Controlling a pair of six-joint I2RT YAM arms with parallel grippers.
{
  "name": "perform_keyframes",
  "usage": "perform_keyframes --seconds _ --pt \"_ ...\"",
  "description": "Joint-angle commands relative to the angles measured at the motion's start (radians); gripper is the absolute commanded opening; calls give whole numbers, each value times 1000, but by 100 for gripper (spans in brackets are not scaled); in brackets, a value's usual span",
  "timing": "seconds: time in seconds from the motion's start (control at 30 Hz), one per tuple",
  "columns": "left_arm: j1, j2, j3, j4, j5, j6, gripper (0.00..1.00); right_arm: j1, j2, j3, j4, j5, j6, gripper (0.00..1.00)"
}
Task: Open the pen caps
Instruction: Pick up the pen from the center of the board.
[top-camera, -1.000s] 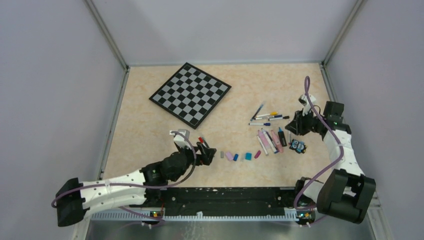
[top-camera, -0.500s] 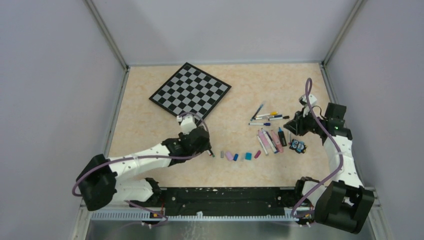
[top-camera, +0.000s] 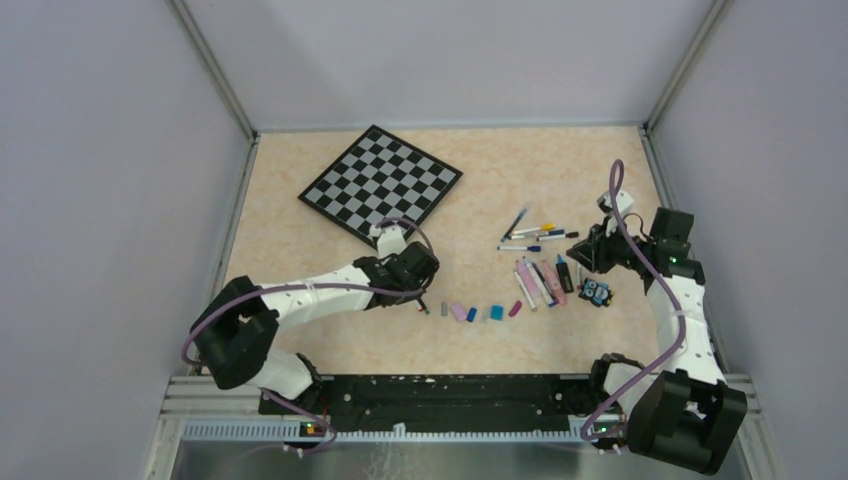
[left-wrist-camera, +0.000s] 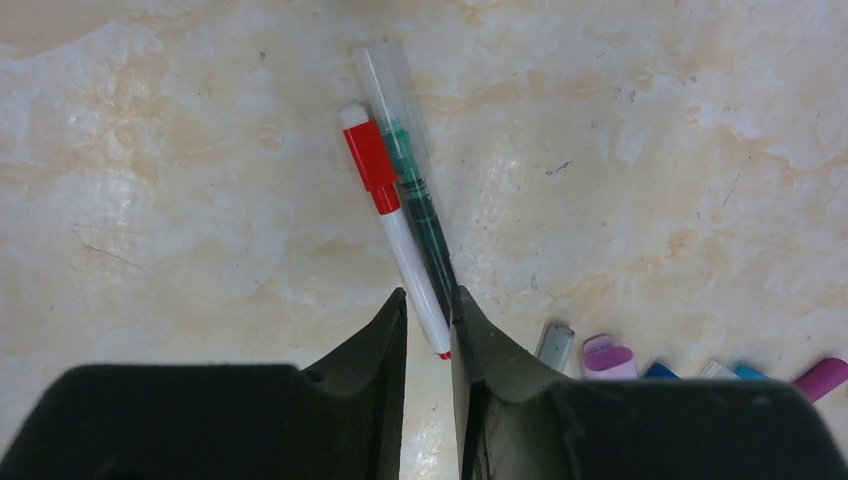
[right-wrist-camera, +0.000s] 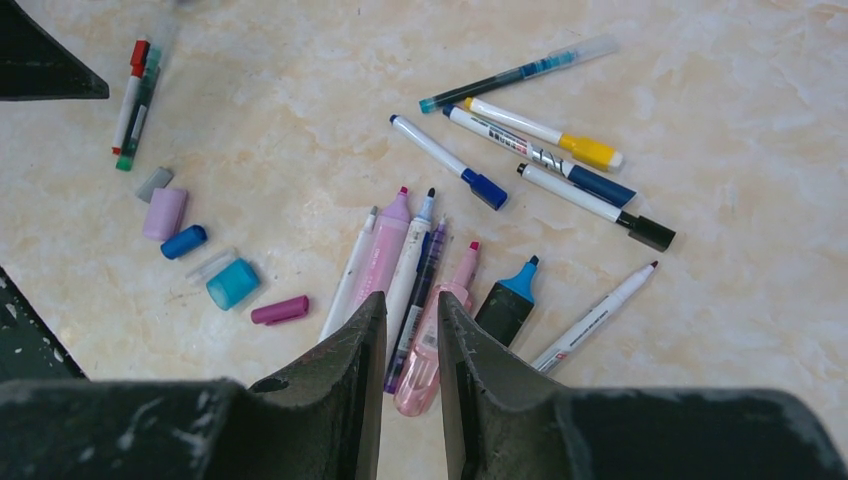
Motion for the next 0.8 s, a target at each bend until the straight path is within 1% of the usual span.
perform_keyframes --seconds 0.0,0.43,0.77 --pt "9 56 76 -50 6 11 25 -10 -21 -3 14 -25 -30 24" --pt "20 122 93 -59 36 12 24 -11 -18 -7 16 -24 -32 24" --pt "26 197 152 -118 53 15 24 -10 -16 -10 18 -23 -34 24"
